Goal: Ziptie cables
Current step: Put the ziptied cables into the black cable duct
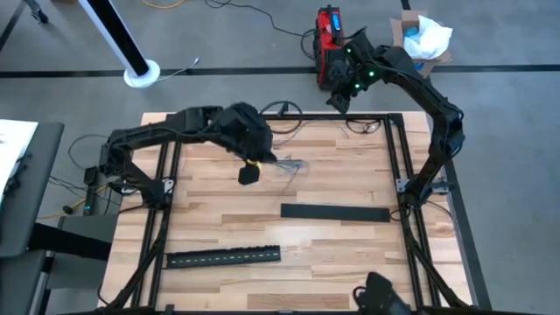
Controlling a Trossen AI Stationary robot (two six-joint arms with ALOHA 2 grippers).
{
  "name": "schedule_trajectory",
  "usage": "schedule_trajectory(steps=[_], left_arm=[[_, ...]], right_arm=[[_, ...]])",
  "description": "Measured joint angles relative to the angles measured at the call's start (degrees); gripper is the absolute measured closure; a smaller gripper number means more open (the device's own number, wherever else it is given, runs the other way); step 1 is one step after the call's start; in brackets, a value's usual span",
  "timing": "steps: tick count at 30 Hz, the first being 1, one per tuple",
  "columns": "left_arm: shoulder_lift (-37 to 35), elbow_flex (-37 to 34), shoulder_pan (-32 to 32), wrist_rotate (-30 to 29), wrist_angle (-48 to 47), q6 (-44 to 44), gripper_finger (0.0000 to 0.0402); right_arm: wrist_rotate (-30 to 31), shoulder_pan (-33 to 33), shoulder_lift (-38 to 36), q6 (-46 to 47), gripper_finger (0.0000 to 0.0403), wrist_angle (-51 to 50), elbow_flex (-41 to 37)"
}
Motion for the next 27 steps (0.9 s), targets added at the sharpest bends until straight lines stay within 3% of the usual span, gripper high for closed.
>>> schedule_trajectory(steps=[5,11,18,27], left_arm=[[0.4,-2.1,-4.1,4.3,-0.3,-1.5,0.0401],[5.1,-2.2,-11.1,13.5,-0.1,-1.0,0.0401],[10.7,-2.2,-17.6,13.4,-7.7,2.4,0.0401],[11.3,-2.2,-19.1,16.8,-24.2,-2.2,0.0401]], right_arm=[[0.0,-3.1,0.0,-0.1,0.024,-3.0,0.0],[0.0,-4.1,0.0,-0.1,0.024,-3.8,0.0],[-0.2,-2.1,0.0,0.5,0.024,-3.5,0.0],[-0.3,0.6,-0.1,1.2,0.024,-2.6,0.0]])
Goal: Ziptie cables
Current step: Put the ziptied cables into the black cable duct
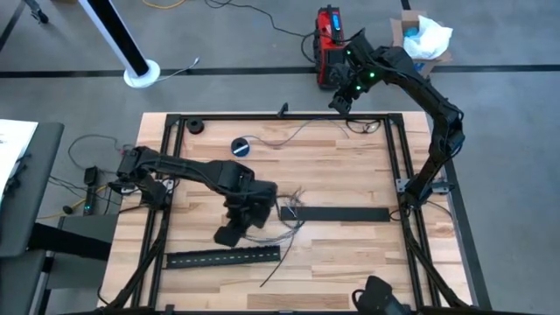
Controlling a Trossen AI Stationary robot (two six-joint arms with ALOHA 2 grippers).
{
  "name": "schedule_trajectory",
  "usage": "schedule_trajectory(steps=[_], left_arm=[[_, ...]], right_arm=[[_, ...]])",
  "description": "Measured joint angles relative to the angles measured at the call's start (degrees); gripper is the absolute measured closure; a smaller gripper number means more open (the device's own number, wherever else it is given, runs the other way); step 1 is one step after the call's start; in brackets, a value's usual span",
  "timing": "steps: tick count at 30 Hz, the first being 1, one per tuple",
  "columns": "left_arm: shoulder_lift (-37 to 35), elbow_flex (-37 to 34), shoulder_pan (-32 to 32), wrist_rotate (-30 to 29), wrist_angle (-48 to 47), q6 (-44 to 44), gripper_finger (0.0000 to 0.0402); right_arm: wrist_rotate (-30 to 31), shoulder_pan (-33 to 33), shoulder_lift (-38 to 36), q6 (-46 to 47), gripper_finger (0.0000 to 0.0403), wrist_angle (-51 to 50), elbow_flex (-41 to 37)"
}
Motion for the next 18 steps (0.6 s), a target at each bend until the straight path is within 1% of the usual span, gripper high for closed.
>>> schedule_trajectory(steps=[3,8,10,12,16,18], left_arm=[[0.0,0.0,-0.8,0.5,-4.2,0.0,0.0401],[0.0,0.0,-2.3,0.9,-8.4,-1.1,0.0401],[0.0,0.0,-3.2,-0.2,-9.9,0.3,0.0401],[-0.1,0.0,-4.1,-5.3,-9.8,2.9,0.0401],[-0.1,0.0,-5.7,-20.5,-9.9,9.7,0.0401],[-0.1,0.0,-6.0,-25.0,-8.3,11.6,0.0401]], right_arm=[[0.0,0.7,0.0,0.4,0.024,0.8,0.0],[0.0,1.3,0.0,0.9,0.024,0.8,0.0],[0.0,1.5,0.0,1.7,0.024,0.8,0.0],[0.0,1.5,0.0,2.2,0.0239,0.8,0.0],[0.0,1.5,0.0,3.2,0.024,0.8,0.0],[0.0,1.5,0.0,3.2,0.024,0.8,0.0]])
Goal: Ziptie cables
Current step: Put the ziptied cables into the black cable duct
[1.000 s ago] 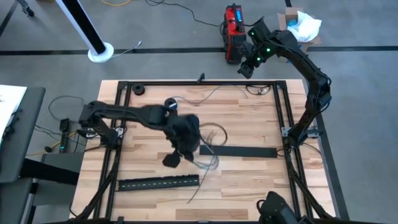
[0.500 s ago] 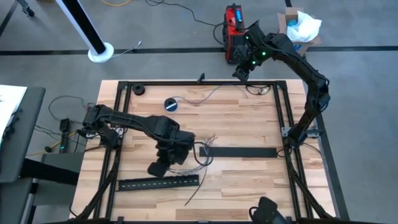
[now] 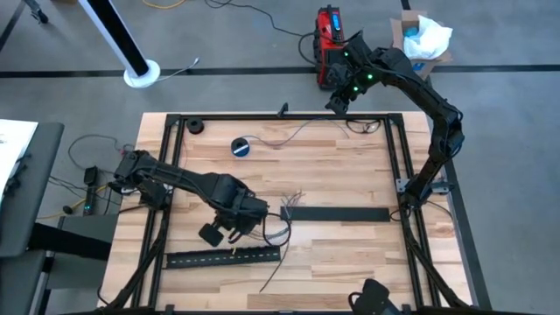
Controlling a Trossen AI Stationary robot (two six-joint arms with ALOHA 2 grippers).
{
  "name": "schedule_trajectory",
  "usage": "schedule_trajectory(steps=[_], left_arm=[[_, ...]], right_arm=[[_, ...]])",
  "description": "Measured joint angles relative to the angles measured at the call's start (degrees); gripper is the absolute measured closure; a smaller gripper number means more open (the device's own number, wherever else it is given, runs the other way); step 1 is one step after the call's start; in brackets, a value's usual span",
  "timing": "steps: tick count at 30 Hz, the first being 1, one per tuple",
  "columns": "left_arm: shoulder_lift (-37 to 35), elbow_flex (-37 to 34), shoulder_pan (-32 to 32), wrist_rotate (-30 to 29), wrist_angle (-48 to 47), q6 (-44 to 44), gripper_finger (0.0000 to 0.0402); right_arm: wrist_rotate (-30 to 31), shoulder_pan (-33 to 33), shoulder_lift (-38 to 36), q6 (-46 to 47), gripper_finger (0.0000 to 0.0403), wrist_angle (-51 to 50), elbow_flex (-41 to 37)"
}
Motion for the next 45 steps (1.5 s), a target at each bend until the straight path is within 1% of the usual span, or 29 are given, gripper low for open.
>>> schedule_trajectory(steps=[1,5,7,9,11,14,17,20,25,29,35,37,39,42,43,45], left_arm=[[0.0,0.0,-0.2,-0.5,2.1,0.1,0.0401],[0.0,0.0,-2.3,1.4,11.0,0.1,0.0401],[0.0,0.0,-4.0,1.5,13.4,-0.5,0.0401],[0.0,0.0,-5.6,1.5,15.0,-3.3,0.0401],[0.0,-0.1,-7.2,0.2,14.9,-6.8,0.0401],[0.0,-2.2,-8.8,-2.3,14.6,-12.7,0.0401],[0.0,-5.3,-10.6,-1.5,15.3,-17.4,0.0401],[0.0,-9.5,-13.0,-0.6,18.0,-19.9,0.0401],[0.0,-14.4,-15.8,-0.8,17.4,-24.9,0.0401],[0.0,-16.1,-18.0,-0.6,17.7,-27.0,0.0401],[0.0,-16.3,-21.3,-1.5,20.4,-29.4,0.0401],[0.0,-16.3,-22.0,-2.9,20.2,-29.6,0.0401],[0.0,-16.8,-22.3,-3.6,20.4,-30.4,0.0401],[0.0,-18.0,-22.3,-3.6,20.2,-31.9,0.0401],[0.0,-18.5,-22.3,-3.7,20.4,-32.4,0.0401],[0.0,-19.6,-22.4,-3.7,20.7,-32.8,0.0401]], right_arm=[[0.0,0.0,0.0,0.0,0.0239,0.1,0.0],[0.0,0.0,0.0,-1.3,0.0239,0.7,0.0],[0.0,0.0,0.0,-2.4,0.024,0.8,0.0],[0.0,0.0,0.0,-2.9,0.0239,0.8,0.0],[0.0,0.0,0.0,-3.3,0.024,0.8,0.0],[-0.1,0.4,0.0,-3.5,0.024,0.8,0.0],[-0.2,0.8,0.0,-5.3,0.024,0.9,0.0],[-0.3,1.1,0.0,-6.5,0.0239,1.6,0.0],[-0.4,1.1,0.0,-6.7,0.024,2.2,0.0],[-0.4,1.0,0.0,-6.7,0.0239,3.6,0.0],[-0.4,1.1,0.0,-6.6,0.0239,3.8,0.0],[-0.4,1.2,0.0,-6.4,0.0239,2.8,0.0],[-1.1,1.8,0.0,-6.6,0.0239,-1.0,0.0],[-6.4,4.3,0.0,-14.0,0.0239,-9.8,0.0],[-6.9,5.7,0.0,-16.1,0.0239,-10.6,-0.1],[-7.1,8.4,-0.1,-17.9,0.0239,-8.4,-0.6]])
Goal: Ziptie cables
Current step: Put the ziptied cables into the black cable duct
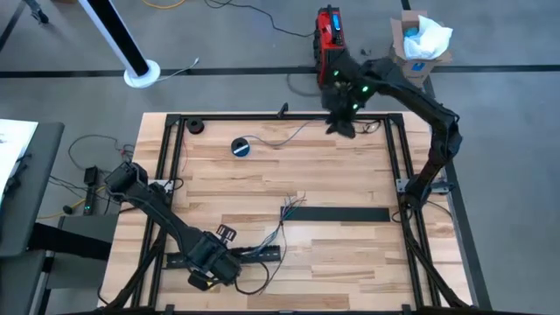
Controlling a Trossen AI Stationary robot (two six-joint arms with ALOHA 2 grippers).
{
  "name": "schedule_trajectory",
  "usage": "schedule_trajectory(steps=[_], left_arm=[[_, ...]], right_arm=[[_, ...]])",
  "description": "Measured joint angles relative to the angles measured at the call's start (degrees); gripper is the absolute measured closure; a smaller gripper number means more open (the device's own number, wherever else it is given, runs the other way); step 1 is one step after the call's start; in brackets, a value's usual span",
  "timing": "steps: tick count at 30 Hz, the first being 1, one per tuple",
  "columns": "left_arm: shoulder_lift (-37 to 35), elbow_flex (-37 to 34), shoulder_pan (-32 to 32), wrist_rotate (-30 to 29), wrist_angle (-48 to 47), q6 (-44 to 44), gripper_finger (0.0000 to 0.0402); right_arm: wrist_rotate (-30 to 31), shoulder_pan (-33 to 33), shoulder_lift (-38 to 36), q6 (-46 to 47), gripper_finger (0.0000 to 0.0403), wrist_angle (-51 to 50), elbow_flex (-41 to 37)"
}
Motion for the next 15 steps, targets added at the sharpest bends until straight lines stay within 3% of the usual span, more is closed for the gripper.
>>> schedule_trajectory(steps=[8,15], left_arm=[[0.0,-1.5,0.0,0.1,-0.4,-0.1,0.0401],[0.0,-1.4,0.0,0.1,-0.4,-1.2,0.0401]], right_arm=[[1.1,15.6,4.1,-1.0,0.0239,-0.1,-2.5],[1.0,29.5,8.9,-3.5,0.0239,10.4,-10.6]])
